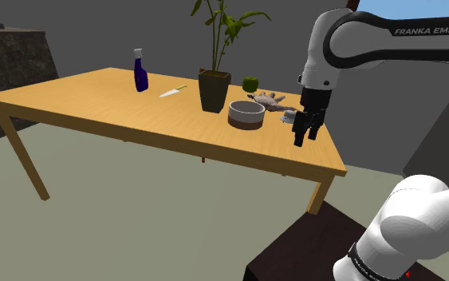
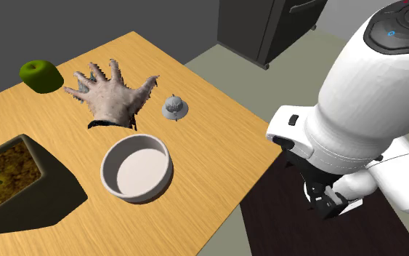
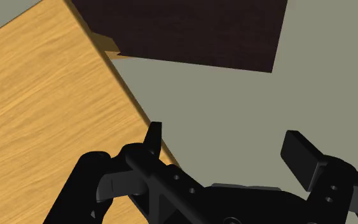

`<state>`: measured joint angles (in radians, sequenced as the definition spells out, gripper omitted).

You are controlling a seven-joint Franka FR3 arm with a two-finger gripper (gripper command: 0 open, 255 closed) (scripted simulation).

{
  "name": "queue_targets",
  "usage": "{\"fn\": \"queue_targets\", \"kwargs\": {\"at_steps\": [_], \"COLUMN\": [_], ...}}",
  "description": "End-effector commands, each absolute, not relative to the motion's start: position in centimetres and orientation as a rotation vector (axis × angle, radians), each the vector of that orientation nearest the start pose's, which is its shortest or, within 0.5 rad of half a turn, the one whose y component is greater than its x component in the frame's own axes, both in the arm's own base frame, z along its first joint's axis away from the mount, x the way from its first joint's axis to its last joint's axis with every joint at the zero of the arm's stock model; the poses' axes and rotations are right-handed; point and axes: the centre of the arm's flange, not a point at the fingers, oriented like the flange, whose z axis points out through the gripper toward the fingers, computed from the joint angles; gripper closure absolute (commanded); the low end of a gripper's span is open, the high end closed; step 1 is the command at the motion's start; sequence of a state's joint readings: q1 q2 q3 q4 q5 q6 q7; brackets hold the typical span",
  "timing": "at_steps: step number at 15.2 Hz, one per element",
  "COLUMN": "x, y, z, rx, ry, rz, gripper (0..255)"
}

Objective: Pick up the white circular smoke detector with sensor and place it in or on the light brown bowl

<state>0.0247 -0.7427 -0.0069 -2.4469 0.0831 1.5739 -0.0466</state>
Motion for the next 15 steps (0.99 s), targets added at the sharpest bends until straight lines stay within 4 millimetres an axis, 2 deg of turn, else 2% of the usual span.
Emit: {"fn": "queue_targets", "kwargs": {"at_steps": [1, 15], "x": [31.2, 40.7], "y": [1.4, -13.2], "z": [53.5, 51.6], "rx": [-3.044, -3.075], "ry": [-0.093, -0.234], "rz": [0.197, 0.11], "gripper": [0, 0]}}
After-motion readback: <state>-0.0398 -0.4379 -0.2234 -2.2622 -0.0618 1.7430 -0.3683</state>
